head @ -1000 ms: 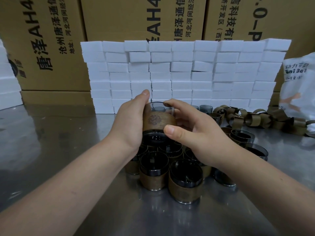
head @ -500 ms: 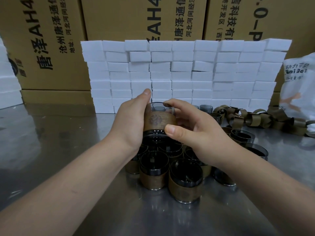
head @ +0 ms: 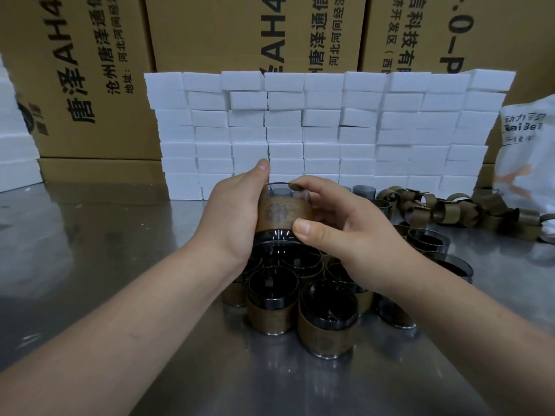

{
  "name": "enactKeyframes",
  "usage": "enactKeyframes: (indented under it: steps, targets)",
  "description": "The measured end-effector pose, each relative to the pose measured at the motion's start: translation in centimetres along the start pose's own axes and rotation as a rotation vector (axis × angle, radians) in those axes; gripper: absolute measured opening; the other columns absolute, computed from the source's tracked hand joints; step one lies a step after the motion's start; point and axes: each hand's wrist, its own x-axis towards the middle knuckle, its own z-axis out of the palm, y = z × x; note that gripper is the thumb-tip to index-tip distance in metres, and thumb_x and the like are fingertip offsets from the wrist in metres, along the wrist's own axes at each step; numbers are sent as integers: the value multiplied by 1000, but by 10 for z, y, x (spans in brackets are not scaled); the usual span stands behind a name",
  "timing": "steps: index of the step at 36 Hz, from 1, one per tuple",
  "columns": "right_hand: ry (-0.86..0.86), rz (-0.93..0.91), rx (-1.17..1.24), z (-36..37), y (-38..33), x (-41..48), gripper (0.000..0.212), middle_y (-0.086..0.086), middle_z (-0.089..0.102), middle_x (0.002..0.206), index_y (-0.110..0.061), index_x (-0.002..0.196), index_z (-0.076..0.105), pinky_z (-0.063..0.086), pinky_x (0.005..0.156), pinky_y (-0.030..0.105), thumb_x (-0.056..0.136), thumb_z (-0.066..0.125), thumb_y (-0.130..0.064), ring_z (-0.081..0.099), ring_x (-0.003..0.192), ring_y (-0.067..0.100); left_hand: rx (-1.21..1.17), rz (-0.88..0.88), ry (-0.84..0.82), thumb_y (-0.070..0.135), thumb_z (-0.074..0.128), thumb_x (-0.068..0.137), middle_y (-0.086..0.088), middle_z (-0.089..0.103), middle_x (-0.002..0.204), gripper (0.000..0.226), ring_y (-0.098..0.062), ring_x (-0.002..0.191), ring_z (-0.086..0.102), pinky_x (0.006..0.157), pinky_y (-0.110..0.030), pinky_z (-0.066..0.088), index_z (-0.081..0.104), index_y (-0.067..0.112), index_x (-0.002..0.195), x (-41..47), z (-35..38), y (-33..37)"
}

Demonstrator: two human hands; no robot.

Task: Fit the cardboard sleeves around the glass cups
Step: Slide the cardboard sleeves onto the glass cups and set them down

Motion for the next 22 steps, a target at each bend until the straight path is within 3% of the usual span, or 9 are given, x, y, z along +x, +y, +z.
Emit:
enactKeyframes:
  steps: [4, 8, 11, 14, 22]
  targets:
    - [1, -2, 16, 0, 0, 0, 36, -8, 64, 100, -40, 104, 55, 51, 84, 22, 71, 64, -27, 63, 91, 3, 3, 0, -11, 37, 48, 93, -12, 48, 78, 29, -25, 68, 48, 67, -37, 39, 52, 10, 82, -1, 1, 3]
    - [0, -1, 10, 0, -1, 0, 36, -8, 64, 100, -39, 104, 55, 51, 84, 21, 71, 64, -27, 63, 91, 4, 32, 7, -2, 38, 47, 93, -9, 46, 62, 38, -20, 58, 49, 61, -31, 39, 47, 15, 62, 0, -1, 2]
    - [0, 2, 33, 0, -1, 0, 36, -9, 63, 97, -38, 103, 56, 51, 83, 21, 71, 64, -25, 62, 89, 3, 31, 16, 5, 38, 48, 92, -5, 46, 59, 40, -18, 55, 48, 57, -28, 39, 45, 18, 58, 1, -1, 1]
    - [-1, 8, 41, 0, -1, 0, 36, -11, 63, 96, -37, 103, 56, 50, 81, 19, 70, 64, -25, 62, 88, 2, 37, 23, 8, 37, 47, 93, 4, 44, 47, 49, -12, 43, 45, 44, -17, 36, 43, 23, 46, 2, -2, 0]
    - [-11, 6, 47, 1, -3, -1, 36, -8, 62, 97, -35, 103, 56, 49, 78, 16, 70, 63, -24, 62, 86, 2, 44, 32, 2, 36, 43, 95, 9, 39, 39, 53, -7, 34, 39, 36, -10, 30, 38, 22, 44, 0, -1, 2]
